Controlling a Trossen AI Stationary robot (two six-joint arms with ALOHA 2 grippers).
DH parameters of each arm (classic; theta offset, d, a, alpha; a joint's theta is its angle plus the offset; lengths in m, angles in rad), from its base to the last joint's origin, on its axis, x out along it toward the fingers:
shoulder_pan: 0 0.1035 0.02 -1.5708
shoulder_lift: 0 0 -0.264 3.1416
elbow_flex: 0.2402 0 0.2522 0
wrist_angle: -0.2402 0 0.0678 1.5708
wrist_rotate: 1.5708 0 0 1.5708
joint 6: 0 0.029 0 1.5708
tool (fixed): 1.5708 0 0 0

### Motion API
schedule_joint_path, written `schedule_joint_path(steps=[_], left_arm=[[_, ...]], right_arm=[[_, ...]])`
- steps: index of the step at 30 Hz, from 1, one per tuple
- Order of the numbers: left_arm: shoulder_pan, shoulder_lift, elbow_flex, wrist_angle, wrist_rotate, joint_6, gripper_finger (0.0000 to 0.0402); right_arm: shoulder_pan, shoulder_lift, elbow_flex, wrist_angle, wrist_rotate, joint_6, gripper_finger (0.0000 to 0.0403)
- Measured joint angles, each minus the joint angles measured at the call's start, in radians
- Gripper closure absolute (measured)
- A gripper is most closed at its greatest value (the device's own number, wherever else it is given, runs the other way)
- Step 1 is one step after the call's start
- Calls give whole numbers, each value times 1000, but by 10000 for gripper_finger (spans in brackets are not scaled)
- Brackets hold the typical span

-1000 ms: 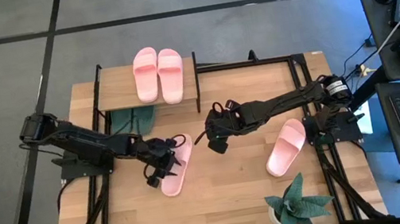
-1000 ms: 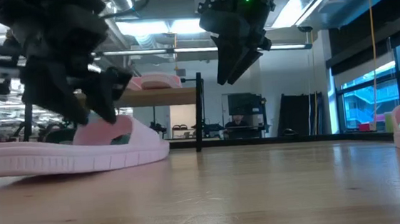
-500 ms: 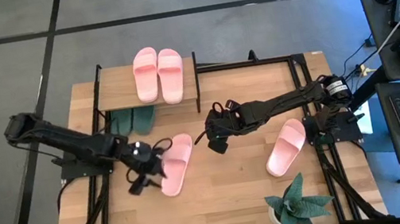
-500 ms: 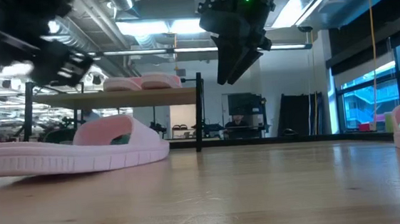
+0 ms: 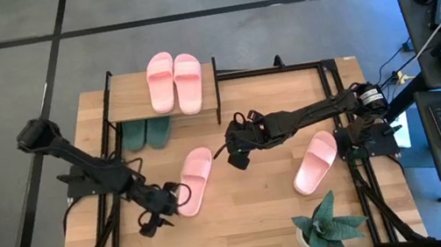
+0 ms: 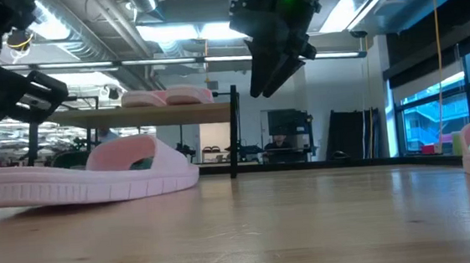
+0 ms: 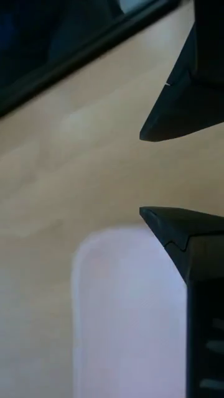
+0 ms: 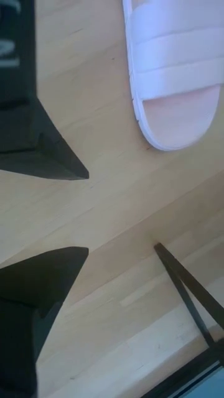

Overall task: Pick and place slides into the shelf
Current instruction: Put the pink slide under the shelf

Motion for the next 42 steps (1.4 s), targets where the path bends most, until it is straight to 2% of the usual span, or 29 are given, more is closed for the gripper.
schedule_joint_path(steps=[4,8,18,24,38,42], left_arm=[[-20,75,0,128,47,-1,228],[-25,123,0,157,54,-24,228],[41,267,0,238,-46,-46,239],[84,274,1,321,-159,31,250],[291,274,1,279,-258,173,255],[359,274,1,269,-267,201,255]], right_arm=[[0,0,0,5,0,0,214],[0,0,0,5,0,0,214],[0,0,0,4,0,0,214],[0,0,0,10,0,0,214],[0,0,0,12,0,0,215],[0,42,0,69,0,-37,215]])
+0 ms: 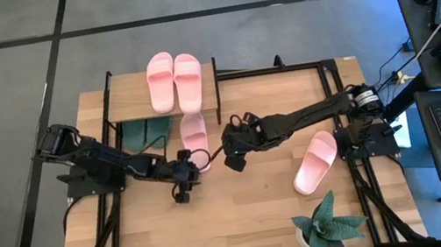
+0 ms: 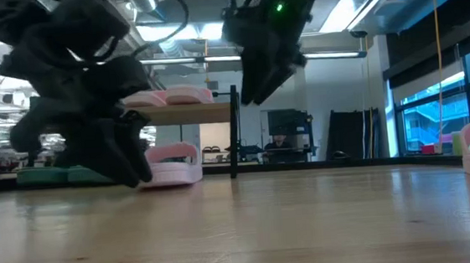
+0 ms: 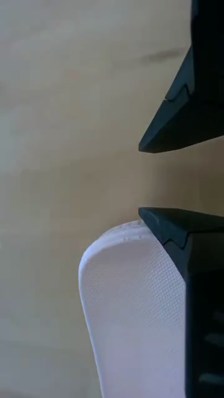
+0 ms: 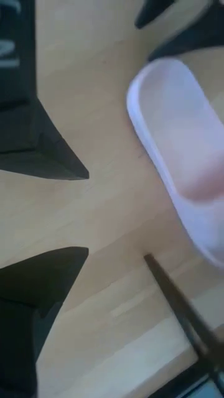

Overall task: Pick and place slides into the shelf
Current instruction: Put the pink slide under the shelf

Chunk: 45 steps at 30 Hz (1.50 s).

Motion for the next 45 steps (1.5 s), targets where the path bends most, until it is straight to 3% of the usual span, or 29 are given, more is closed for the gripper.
schedule_joint_path(steps=[8,17,33,38,41,45], left_arm=[[77,0,0,-10,70,42,255],[109,0,0,-12,65,20,255],[237,0,0,-27,-166,-22,255],[262,0,0,-16,-176,-16,255],[263,-6,0,-29,-127,-14,255],[263,-69,-2,-71,27,-14,255]], right_arm=[[-32,147,0,91,-2,-71,215],[-98,200,0,289,-60,-171,215],[-128,214,0,307,-81,-194,215],[-128,213,0,307,-81,-195,214],[-126,204,0,287,-81,-197,214],[-104,159,0,210,-81,-189,214]])
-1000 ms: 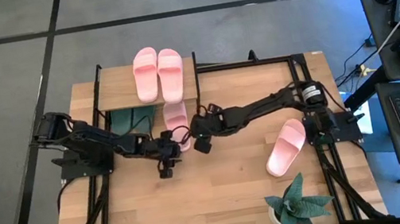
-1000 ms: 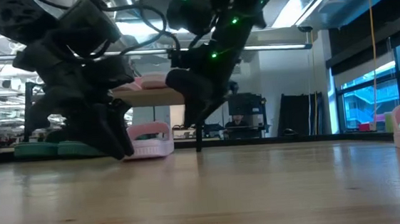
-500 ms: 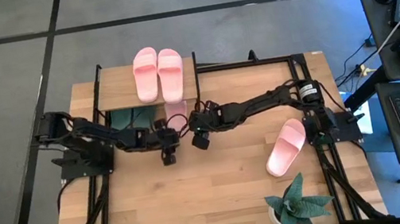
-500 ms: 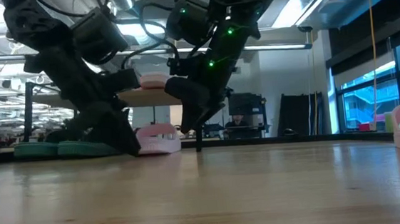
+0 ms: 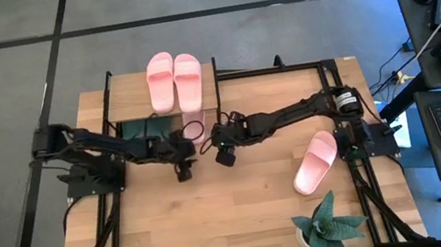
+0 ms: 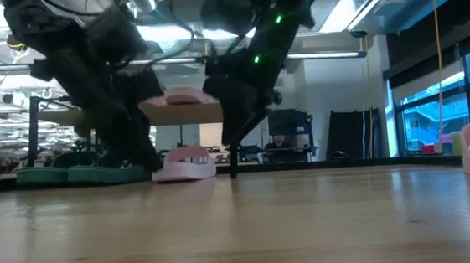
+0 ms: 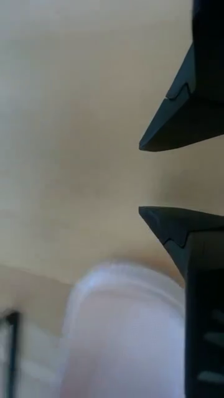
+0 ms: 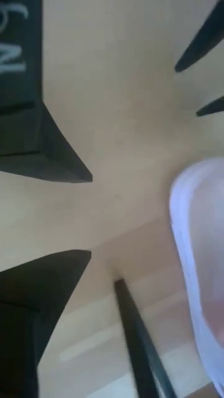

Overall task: Pick and place slides into the shelf
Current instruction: Put the pink slide under the shelf

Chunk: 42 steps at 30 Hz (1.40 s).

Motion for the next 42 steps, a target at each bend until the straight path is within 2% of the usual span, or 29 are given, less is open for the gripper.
schedule_joint_path(steps=[4,9,14,17,19,25,28,33,36,42], left_arm=[[0,-118,0,-20,78,27,255],[0,-308,0,-58,93,79,255],[10,-513,-57,-54,104,121,255],[35,-655,-126,-50,179,114,255],[54,-750,-171,-32,220,104,255],[75,-966,-258,-27,222,79,255],[75,-1027,-285,-27,223,78,255],[75,-1065,-302,-48,222,77,255],[75,-1068,-303,-57,222,77,255],[75,-1068,-303,-64,222,77,255]], right_arm=[[30,-58,0,-80,0,24,214],[72,-133,0,-294,19,137,214],[156,-193,0,-534,120,312,214],[217,-221,0,-638,158,398,214],[248,-240,0,-702,158,463,214],[296,-280,0,-1000,124,769,214],[311,-298,0,-1076,79,861,212],[314,-352,-47,-1065,-12,960,182],[314,-396,-141,-1066,-81,1019,147],[337,-500,-364,-963,-115,1071,85]])
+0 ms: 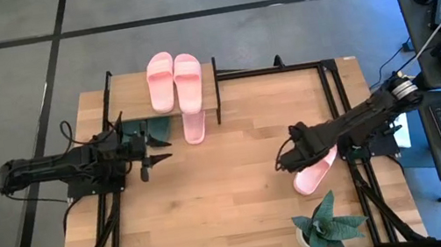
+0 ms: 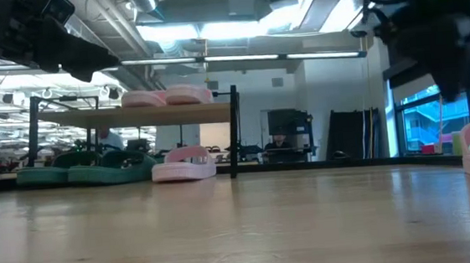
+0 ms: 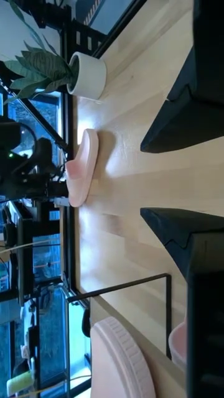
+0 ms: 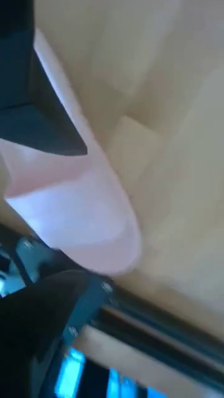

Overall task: Pick and place slides into the shelf
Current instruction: Put the pink slide under the shelf

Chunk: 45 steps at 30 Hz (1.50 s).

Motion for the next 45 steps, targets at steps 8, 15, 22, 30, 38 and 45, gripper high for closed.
schedule_joint_path(steps=[8,15,22,30,38,45], left_arm=[[0,0,0,0,-2,-1,255],[0,0,0,1,-62,2,255],[0,0,0,-9,-93,3,255],[0,0,0,-17,-93,4,255],[0,0,0,-19,-94,4,255],[0,0,0,-19,-94,4,255]], right_arm=[[46,10,-101,80,-188,-2,68],[61,54,-151,83,-199,-4,68],[60,106,-199,109,-199,-3,101],[60,116,-223,192,-197,-8,283],[54,116,-206,196,-103,-4,386],[16,116,-30,265,89,-156,392]])
